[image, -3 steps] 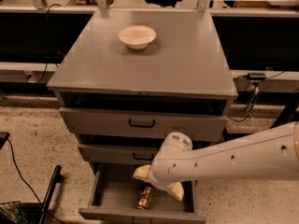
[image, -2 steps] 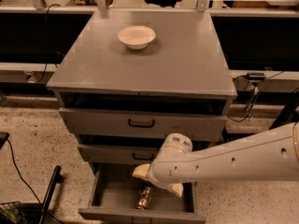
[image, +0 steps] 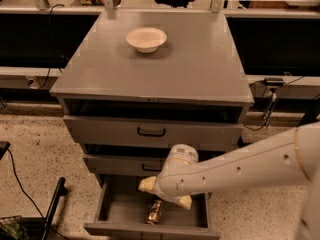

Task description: Pick orange can from bottom drawer and place on counter

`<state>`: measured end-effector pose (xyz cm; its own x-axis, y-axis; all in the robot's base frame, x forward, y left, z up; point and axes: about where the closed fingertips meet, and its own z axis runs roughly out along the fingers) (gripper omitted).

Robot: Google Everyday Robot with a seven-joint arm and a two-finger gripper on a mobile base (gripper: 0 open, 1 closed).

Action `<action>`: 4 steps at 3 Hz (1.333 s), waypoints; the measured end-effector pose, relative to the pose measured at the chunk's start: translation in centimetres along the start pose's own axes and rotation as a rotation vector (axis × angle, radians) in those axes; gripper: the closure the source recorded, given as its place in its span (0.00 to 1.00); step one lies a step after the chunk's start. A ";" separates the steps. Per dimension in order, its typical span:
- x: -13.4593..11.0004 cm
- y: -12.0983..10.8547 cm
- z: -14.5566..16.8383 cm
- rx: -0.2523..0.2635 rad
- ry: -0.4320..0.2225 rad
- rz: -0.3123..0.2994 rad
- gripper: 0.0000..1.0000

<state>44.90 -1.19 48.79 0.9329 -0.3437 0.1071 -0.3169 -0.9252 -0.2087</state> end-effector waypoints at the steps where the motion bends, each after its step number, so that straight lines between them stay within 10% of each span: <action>1: -0.2 -1.8 6.5 -0.023 -0.023 -0.047 0.00; 2: 0.3 -3.1 11.4 0.074 -0.013 -0.131 0.00; 4: 0.4 -3.1 12.8 0.062 -0.022 -0.139 0.00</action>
Offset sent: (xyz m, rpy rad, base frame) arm 0.0478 0.0523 -0.1354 0.1625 -0.0827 0.1430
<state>48.43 3.62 37.07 0.9708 -0.2089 0.1176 -0.1742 -0.9517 -0.2528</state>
